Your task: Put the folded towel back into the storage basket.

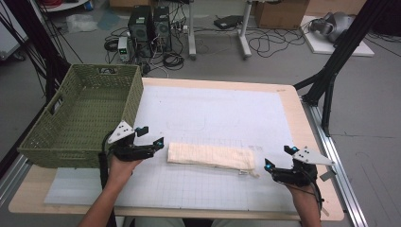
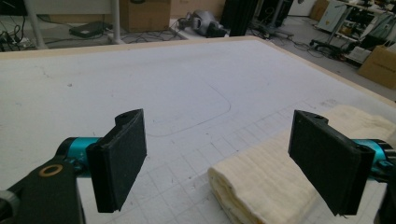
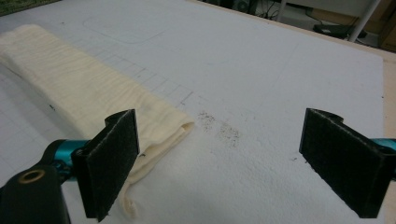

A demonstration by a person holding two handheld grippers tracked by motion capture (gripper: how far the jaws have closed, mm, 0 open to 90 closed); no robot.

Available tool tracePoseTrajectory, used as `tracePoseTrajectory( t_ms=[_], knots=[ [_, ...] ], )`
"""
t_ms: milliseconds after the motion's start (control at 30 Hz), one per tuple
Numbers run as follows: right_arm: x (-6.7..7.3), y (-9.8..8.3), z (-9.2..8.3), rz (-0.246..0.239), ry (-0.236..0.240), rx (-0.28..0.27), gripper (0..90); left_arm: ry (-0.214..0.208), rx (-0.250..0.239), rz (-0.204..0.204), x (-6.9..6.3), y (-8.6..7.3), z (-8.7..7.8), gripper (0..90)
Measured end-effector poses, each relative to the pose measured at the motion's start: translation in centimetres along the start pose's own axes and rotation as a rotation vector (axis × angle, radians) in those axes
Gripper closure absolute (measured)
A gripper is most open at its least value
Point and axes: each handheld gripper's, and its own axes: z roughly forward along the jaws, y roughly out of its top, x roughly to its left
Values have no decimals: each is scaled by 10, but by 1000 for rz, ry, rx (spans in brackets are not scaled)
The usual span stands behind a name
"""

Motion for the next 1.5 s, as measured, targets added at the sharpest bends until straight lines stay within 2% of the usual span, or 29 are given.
tracePoseTrajectory(
  t_ms=[333, 400, 533, 667, 800, 833, 967, 1067, 1167, 1500],
  knots=[
    [1, -2, 1, -7, 6, 9, 113, -20, 35, 3, -5, -2, 6, 207],
    [2, -2, 1, -4, 7, 19, 113, -28, 64, 0, -6, -4, 7, 210],
    [3, -2, 1, -13, 10, 22, 113, -4, 119, -3, -7, -8, 12, 214],
    [5, -3, 3, -11, 13, 34, 113, -7, 172, -8, -10, -13, 19, 228],
    [6, -4, 5, -8, 23, 44, 113, -10, 229, -33, -13, -18, 24, 296],
    [7, -4, 6, -4, 26, 50, 113, -15, 244, -29, -14, -19, 26, 315],
    [8, -5, 8, -7, 31, 61, 113, -25, 260, -23, -17, -22, 29, 335],
    [9, -5, 9, -7, 32, 65, 113, -56, 269, -30, -19, -23, 32, 340],
    [9, -5, 9, -10, 34, 60, 113, -61, 277, -26, -21, -25, 34, 342],
    [10, -5, 9, -13, 40, 64, 113, -41, 321, 3, -25, -28, 37, 356]
  ],
)
